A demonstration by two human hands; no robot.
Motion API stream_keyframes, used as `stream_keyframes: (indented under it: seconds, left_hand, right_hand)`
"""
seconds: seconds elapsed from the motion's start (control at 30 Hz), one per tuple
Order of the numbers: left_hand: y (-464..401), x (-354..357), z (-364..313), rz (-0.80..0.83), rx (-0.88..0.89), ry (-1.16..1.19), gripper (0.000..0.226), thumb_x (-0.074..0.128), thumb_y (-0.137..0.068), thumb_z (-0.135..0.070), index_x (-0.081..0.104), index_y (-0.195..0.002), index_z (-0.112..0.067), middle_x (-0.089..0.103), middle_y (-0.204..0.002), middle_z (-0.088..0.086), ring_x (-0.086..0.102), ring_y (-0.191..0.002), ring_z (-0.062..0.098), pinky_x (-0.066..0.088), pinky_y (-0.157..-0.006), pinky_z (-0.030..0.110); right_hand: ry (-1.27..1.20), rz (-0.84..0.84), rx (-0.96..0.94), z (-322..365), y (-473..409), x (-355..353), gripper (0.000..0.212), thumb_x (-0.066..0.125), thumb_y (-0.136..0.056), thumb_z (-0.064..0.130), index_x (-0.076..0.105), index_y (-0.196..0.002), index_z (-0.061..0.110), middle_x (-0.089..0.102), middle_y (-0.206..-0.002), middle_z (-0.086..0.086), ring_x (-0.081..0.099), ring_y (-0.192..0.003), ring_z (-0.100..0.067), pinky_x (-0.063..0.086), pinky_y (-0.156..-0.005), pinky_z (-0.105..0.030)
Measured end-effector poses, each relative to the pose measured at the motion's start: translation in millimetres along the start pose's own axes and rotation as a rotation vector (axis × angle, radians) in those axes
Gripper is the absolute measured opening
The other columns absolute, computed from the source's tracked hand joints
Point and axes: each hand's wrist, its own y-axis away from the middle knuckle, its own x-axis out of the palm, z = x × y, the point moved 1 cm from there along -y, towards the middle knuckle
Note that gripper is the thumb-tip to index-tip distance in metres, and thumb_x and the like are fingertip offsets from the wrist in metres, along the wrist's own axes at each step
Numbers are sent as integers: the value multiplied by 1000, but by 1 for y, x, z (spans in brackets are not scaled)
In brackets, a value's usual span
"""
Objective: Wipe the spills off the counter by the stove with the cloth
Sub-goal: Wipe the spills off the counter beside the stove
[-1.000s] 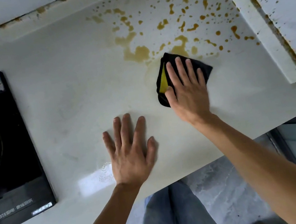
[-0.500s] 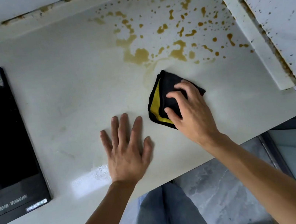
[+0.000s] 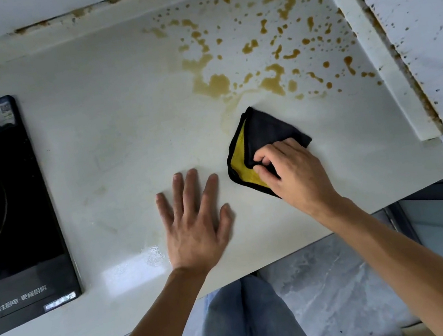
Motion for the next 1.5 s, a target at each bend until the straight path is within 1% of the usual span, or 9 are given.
stream_keyframes:
  seconds: [0.33, 0.63, 0.8, 1.03, 1.13, 1.2, 1.27, 1.4, 1.5]
  left_hand:
    - [0, 1, 1, -4, 3, 4, 63, 34, -108, -60, 34, -165, -33, 24, -175, 6, 10, -168, 32, 7, -130, 67]
    - [-1, 1, 0, -10, -2, -9, 61, 38, -107, -58, 38, -162, -32, 28, -173, 7, 14, -166, 34, 8, -129, 67]
    - [0, 0, 0, -7, -8, 5, 61, 38, -108, -58, 38, -163, -32, 28, -174, 7, 13, -167, 34, 8, -130, 67]
    - [-1, 0, 0, -2, 0, 3, 62, 37, -107, -57, 36, -163, -32, 27, -173, 7, 13, -167, 33, 7, -130, 66]
    - [0, 1, 1, -2, -3, -3, 62, 37, -107, -57, 36, -163, -31, 26, -173, 7, 12, -166, 33, 7, -129, 66]
    - [0, 1, 1, -2, -8, -3, 62, 38, -106, -57, 36, -163, -32, 25, -174, 7, 11, -167, 33, 5, -130, 66]
    - [0, 1, 0, -7, -10, 4, 62, 40, -106, -57, 37, -163, -31, 27, -173, 7, 13, -166, 33, 6, -129, 66]
    - [-1, -2, -1, 5, -16, 3, 62, 41, -105, -56, 38, -162, -31, 27, -173, 7, 14, -166, 34, 8, -129, 66]
    - [-1, -5, -4, 12, -26, 17, 62, 42, -105, -54, 39, -162, -31, 28, -173, 6, 14, -166, 33, 7, -129, 66]
  right_hand:
    - [76, 68, 129, 20, 8, 10, 59, 74, -77, 73, 60, -98, 20, 61, -94, 2, 55, -93, -25, 47, -75, -41]
    - [-1, -55, 175, 27, 5, 13, 15, 64, -99, 29, 60, -95, 14, 62, -87, -2, 57, -89, -31, 47, -74, -45]
    - [-252, -152, 461, 11, -12, -1, 17, 44, -111, 30, 52, -112, 15, 60, -89, 3, 64, -87, -36, 36, -68, -34]
    - [-83, -138, 584, -38, -41, -32, 37, 29, -115, 38, 54, -129, 14, 72, -102, -16, 67, -95, -44, 41, -73, -40]
    - [-319, -15, 709, -58, -52, -41, 48, 40, -108, 58, 64, -106, 16, 69, -89, 0, 66, -96, -29, 38, -77, -33]
    - [-395, 95, 772, -68, -55, -46, 58, 50, -98, 71, 56, -66, 23, 52, -58, 14, 57, -64, -10, 35, -63, -33]
    - [-415, 192, 769, -74, -57, -50, 65, 56, -97, 67, 43, -54, 20, 40, -45, 14, 44, -46, -3, 31, -56, -33]
    - [-396, 104, 742, -77, -62, -52, 38, 44, -109, 50, 57, -96, 16, 55, -80, 11, 57, -90, -21, 38, -78, -33]
    - [-379, -62, 640, -69, -68, -59, 29, 36, -113, 41, 51, -99, 19, 52, -79, 12, 54, -80, -17, 36, -76, -31]
